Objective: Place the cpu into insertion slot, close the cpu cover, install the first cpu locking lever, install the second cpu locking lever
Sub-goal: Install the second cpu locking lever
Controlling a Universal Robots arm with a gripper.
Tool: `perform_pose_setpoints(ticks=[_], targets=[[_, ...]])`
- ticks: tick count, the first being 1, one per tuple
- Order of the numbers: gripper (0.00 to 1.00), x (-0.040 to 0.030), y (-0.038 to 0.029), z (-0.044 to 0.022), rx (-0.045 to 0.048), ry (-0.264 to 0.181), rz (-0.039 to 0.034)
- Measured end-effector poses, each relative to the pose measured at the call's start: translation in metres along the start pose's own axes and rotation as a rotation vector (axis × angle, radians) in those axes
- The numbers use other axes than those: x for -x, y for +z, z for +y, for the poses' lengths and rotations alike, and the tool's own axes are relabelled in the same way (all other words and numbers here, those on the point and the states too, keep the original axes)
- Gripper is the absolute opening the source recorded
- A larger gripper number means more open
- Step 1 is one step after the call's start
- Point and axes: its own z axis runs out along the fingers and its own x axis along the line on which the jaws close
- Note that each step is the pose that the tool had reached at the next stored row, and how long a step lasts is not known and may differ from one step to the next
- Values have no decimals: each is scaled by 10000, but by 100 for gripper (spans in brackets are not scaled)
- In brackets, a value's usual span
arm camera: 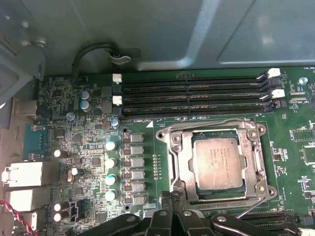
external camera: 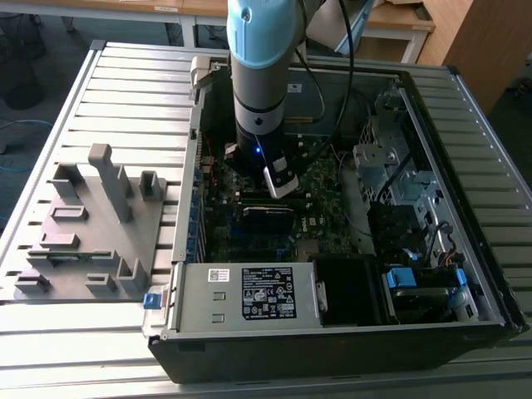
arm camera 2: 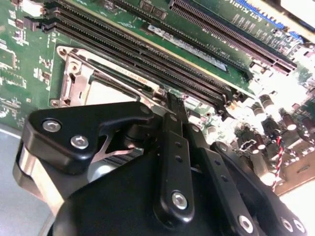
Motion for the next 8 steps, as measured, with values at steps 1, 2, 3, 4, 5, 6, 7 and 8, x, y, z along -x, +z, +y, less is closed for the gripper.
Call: perform_pose_setpoints(ticks=[1, 2, 3, 4, 5, 6, 7, 8], targets=[[10, 0, 0, 0, 0, 0, 0], [10, 0, 0, 0, 1, 1, 0], [10, 0, 0, 0, 1, 0, 1], [10, 0, -1, 0, 0, -1, 1], [10, 0, 0, 0, 4, 0, 1], [10, 0, -2, -1, 9, 0, 2], [10, 0, -6, 0, 14, 0, 2], [10, 1, -15, 2, 16, 0, 2]])
